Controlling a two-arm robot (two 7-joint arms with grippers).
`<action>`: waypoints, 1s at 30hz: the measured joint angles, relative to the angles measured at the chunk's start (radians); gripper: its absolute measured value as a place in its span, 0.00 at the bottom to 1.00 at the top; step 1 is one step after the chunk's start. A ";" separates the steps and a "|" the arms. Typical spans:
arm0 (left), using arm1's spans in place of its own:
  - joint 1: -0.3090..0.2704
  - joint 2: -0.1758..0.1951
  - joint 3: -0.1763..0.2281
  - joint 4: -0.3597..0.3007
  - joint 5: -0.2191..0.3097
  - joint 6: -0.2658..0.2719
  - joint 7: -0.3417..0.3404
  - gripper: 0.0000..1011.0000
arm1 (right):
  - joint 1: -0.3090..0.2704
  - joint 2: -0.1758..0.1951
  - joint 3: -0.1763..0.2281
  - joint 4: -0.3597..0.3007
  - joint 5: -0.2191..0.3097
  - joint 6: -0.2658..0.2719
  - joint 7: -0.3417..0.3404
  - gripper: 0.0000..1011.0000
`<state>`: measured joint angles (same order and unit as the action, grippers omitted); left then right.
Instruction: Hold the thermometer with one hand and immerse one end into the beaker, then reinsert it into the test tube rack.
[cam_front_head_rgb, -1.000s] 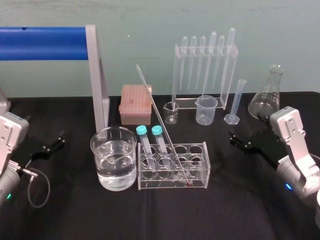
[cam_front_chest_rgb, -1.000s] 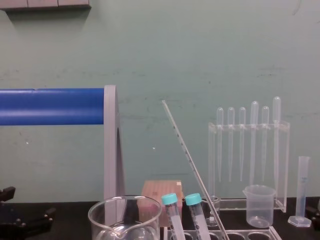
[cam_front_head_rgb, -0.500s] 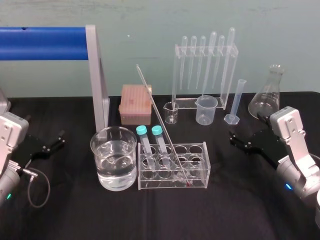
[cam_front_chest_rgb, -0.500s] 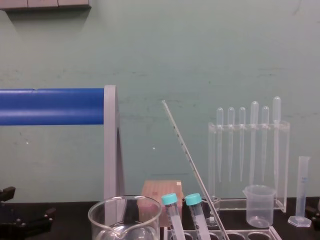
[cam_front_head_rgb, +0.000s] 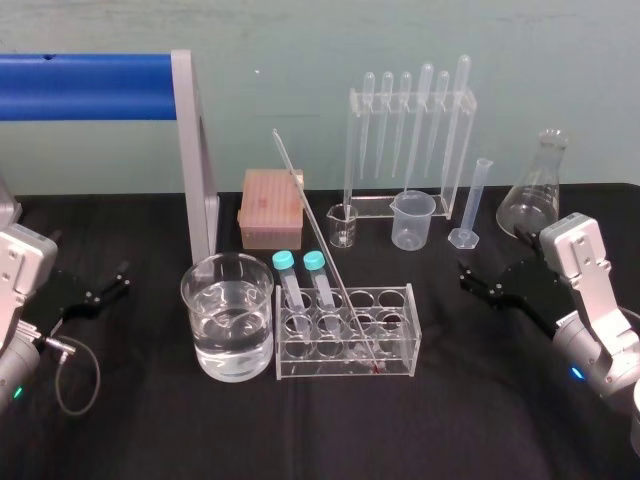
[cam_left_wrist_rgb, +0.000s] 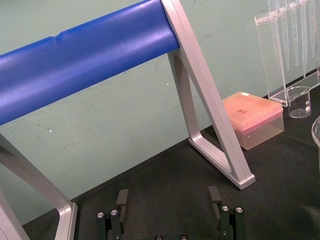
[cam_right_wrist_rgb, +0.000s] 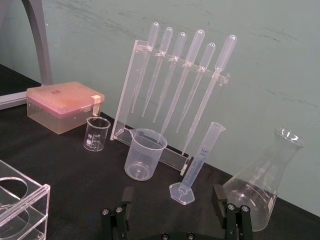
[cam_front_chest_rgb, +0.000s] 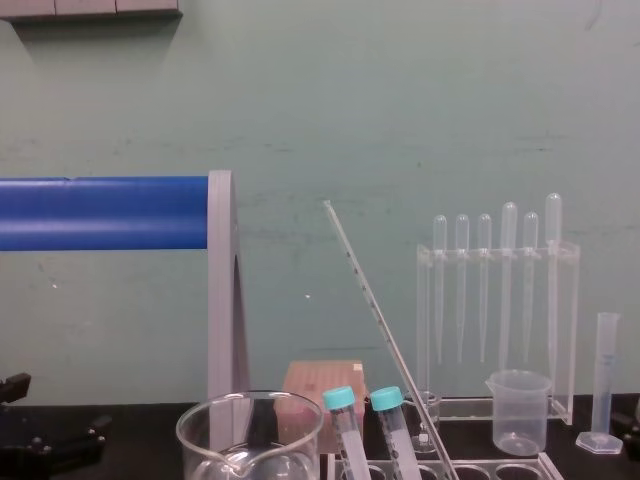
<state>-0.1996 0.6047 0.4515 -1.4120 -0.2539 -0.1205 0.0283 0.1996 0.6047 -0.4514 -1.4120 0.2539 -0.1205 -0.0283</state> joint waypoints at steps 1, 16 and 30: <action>0.000 0.000 0.000 0.000 0.000 0.000 0.000 1.00 | 0.000 0.000 0.000 0.000 0.000 0.000 0.000 0.99; 0.000 0.000 0.000 0.000 0.000 0.000 0.000 1.00 | 0.044 -0.002 0.072 -0.027 0.205 0.041 0.256 0.99; 0.000 0.000 0.000 0.000 0.000 0.000 0.000 1.00 | 0.207 -0.063 0.051 -0.078 0.417 0.224 0.589 0.99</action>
<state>-0.1995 0.6046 0.4514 -1.4120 -0.2539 -0.1205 0.0283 0.4063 0.5421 -0.4001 -1.4900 0.6709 0.1036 0.5608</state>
